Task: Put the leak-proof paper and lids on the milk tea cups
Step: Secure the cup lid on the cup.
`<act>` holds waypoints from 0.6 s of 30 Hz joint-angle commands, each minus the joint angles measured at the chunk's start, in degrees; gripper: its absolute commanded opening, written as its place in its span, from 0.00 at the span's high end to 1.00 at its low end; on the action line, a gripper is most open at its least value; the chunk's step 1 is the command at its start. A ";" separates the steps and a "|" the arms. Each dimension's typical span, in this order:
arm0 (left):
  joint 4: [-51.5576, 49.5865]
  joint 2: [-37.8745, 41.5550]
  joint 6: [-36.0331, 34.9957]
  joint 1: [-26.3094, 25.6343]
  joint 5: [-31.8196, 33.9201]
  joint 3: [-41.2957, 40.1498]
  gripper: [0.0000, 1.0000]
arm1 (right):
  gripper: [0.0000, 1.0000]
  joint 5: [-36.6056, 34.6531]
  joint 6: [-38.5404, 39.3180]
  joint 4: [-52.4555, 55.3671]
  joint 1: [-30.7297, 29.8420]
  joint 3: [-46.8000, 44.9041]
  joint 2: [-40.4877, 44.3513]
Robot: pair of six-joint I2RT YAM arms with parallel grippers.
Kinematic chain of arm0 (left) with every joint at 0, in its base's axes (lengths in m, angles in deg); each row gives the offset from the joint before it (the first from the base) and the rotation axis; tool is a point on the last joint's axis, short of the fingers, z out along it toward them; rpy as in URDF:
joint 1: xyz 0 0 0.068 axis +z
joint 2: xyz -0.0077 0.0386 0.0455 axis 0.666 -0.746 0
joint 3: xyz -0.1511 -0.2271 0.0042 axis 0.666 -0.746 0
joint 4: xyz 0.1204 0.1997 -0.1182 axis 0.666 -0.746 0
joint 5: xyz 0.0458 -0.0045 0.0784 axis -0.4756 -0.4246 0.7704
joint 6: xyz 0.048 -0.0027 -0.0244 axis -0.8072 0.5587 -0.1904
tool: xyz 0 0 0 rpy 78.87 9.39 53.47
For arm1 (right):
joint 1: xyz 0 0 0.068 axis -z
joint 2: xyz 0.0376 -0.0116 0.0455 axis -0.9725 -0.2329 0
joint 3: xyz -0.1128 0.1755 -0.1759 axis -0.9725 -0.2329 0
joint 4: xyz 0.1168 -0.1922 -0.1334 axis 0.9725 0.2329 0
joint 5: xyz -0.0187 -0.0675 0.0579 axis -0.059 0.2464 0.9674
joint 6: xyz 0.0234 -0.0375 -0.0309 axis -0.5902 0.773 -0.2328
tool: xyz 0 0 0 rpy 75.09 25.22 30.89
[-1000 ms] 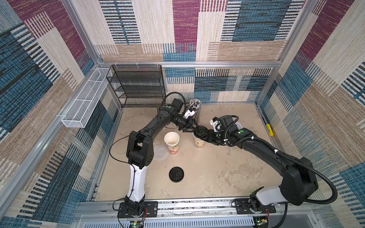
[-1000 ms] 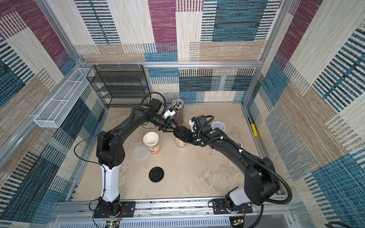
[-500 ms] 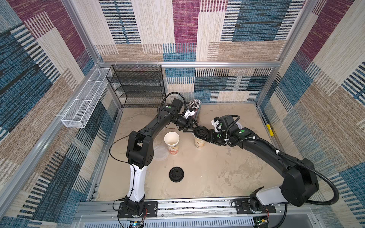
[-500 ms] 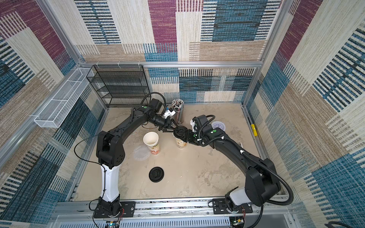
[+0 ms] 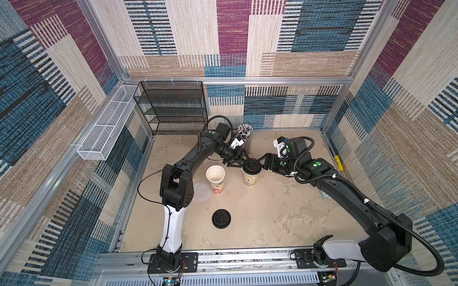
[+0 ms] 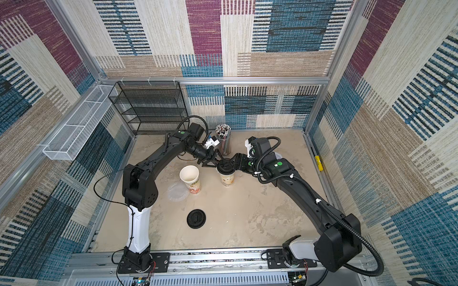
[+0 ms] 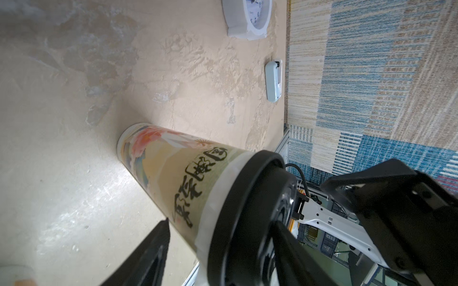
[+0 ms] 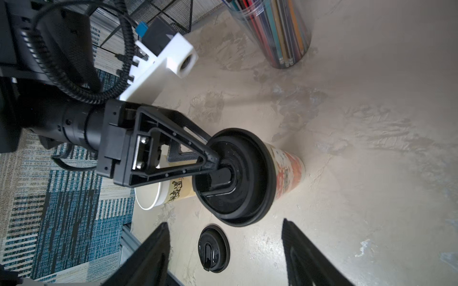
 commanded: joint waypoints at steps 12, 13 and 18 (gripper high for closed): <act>-0.57 0.07 2.92 -0.04 2.98 5.29 0.05 | 0.15 -0.96 -0.27 2.47 0.23 1.59 -1.17; -0.34 0.29 3.21 -0.04 3.10 5.50 0.00 | 0.15 -0.97 -0.29 2.68 0.22 1.61 -1.14; 0.31 1.68 3.93 -0.04 4.43 6.18 0.01 | 0.14 -0.93 0.00 3.29 0.25 1.80 -1.07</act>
